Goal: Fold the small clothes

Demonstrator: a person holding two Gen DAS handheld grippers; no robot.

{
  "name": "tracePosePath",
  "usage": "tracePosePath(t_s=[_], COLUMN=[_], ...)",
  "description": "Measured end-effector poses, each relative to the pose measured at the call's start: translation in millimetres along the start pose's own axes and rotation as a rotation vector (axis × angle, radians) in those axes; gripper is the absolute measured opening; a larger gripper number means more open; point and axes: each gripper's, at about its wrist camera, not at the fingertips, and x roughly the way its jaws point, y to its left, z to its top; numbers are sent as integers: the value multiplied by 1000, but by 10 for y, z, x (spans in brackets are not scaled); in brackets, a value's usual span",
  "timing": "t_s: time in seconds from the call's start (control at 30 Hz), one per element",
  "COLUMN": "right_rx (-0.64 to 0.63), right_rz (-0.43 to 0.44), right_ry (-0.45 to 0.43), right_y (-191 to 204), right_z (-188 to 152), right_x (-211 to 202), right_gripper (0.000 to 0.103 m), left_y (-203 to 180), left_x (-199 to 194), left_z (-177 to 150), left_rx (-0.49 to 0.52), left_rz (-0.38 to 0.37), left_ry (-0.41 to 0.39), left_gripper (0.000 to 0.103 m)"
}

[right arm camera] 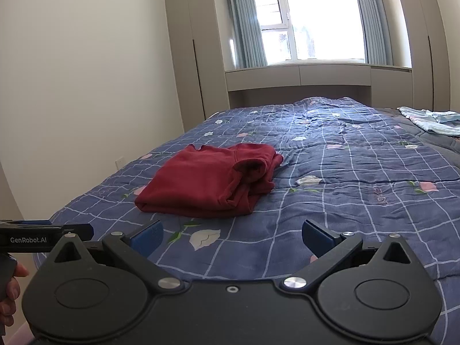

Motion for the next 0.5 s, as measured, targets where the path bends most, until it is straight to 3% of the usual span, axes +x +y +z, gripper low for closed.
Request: tracePosePath(t_s=[0.3,0.5], right_rx=[1,2], right_rz=[0,-1], right_ry=[5,7], right_y=[-6,-8], right_z=[-13,-16], right_x=[16,23], right_gripper=[102,102], left_y=[-10,-65], left_x=[22,15], left_z=[9,11], left_rx=[-18,25], left_rz=[39,65], left_ry=[22,16], left_gripper=[103,103])
